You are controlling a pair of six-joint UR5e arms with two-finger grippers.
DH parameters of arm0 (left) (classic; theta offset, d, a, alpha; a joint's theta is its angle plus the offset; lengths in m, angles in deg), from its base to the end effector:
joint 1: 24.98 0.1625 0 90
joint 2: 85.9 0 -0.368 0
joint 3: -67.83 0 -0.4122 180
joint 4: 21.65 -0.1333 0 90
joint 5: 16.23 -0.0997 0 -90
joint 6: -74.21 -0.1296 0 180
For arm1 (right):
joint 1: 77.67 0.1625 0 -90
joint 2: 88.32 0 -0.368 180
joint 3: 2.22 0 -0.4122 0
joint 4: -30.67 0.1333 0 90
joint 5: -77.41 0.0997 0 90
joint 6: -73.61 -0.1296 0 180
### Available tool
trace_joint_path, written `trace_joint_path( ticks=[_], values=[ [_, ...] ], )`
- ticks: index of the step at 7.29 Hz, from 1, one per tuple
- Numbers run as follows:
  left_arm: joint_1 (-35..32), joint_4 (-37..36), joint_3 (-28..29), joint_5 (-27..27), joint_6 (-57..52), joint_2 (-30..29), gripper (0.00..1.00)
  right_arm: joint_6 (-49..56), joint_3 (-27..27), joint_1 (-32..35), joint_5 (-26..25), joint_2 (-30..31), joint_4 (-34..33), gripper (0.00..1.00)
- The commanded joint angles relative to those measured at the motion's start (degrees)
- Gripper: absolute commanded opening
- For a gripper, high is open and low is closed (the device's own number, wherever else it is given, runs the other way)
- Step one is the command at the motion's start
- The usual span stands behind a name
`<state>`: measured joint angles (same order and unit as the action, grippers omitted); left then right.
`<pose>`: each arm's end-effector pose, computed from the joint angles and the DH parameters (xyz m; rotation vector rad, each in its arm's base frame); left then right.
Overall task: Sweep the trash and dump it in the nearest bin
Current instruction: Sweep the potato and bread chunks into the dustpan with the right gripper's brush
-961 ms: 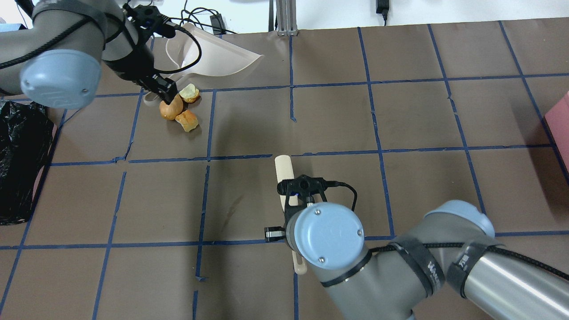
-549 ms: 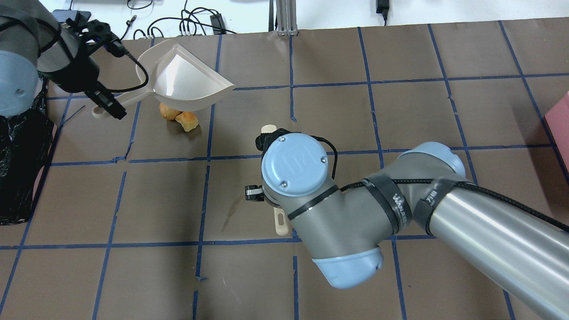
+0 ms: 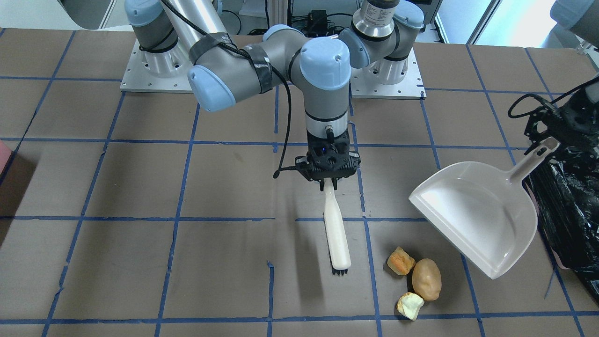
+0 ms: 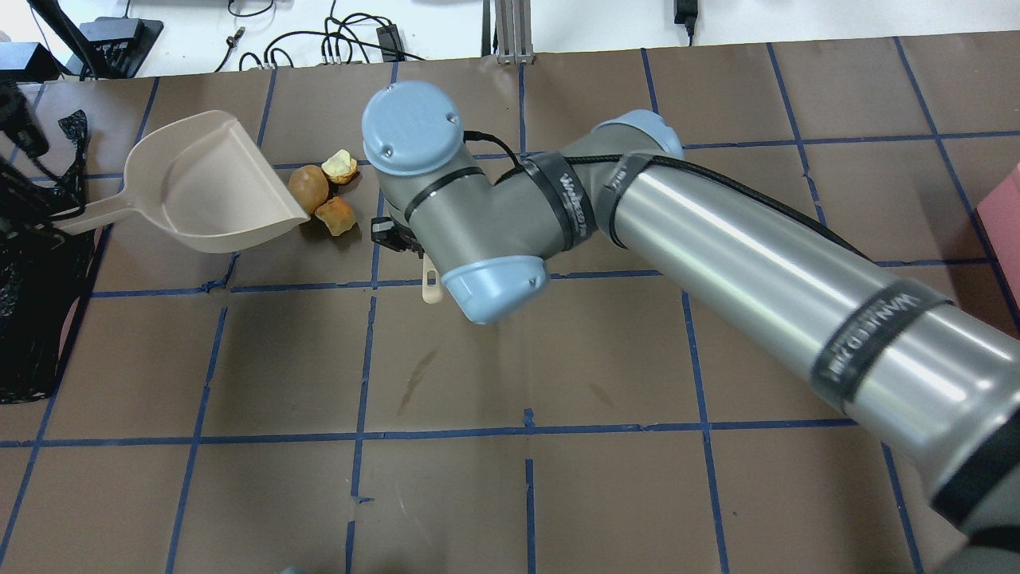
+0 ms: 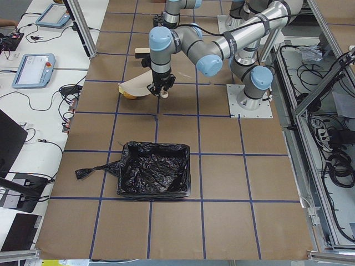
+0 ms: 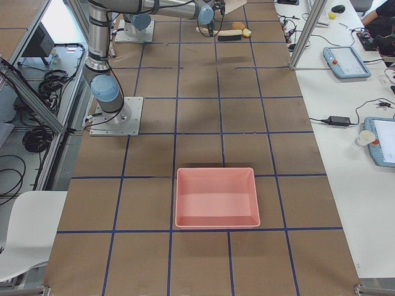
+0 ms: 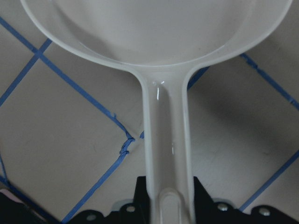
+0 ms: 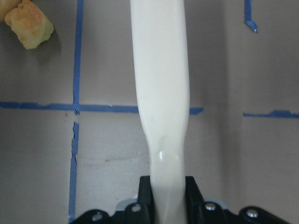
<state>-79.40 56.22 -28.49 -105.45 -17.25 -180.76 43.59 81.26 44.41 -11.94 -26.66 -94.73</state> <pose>0.2028 -0.5156 0.3213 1.4680 2.7674 -0.0307 0.4778 -0.5086 0.2306 -0.0559 2.9947 -0.2968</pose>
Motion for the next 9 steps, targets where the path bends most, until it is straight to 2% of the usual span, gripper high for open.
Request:
trace_joint_path(
  ticks=[1,2,5,7,9],
  values=[
    [4.58,-3.67,1.57,-6.88,-9.67,-4.59,0.2,-0.3,-8.23,0.0,-0.21,-7.5,1.57,0.06],
    [4.49,-9.18,1.66,-8.42,-11.35,-8.37,0.2,-0.48,-10.07,0.0,-0.21,-8.91,1.56,0.06],
    [0.3,-12.55,2.97,-7.99,-11.54,-15.59,0.2,-3.98,-18.59,1.31,-0.29,-16.02,1.56,0.06],
    [-1.83,-12.57,7.27,-7.82,-12.85,-20.85,0.2,-3.64,-19.05,1.32,0.05,-16.57,1.56,0.06],
    [-2.71,-12.57,7.38,-7.03,-13.83,-21.5,0.2,-3.03,-20.88,1.66,0.14,-19.72,0.95,0.06]
  ],
)
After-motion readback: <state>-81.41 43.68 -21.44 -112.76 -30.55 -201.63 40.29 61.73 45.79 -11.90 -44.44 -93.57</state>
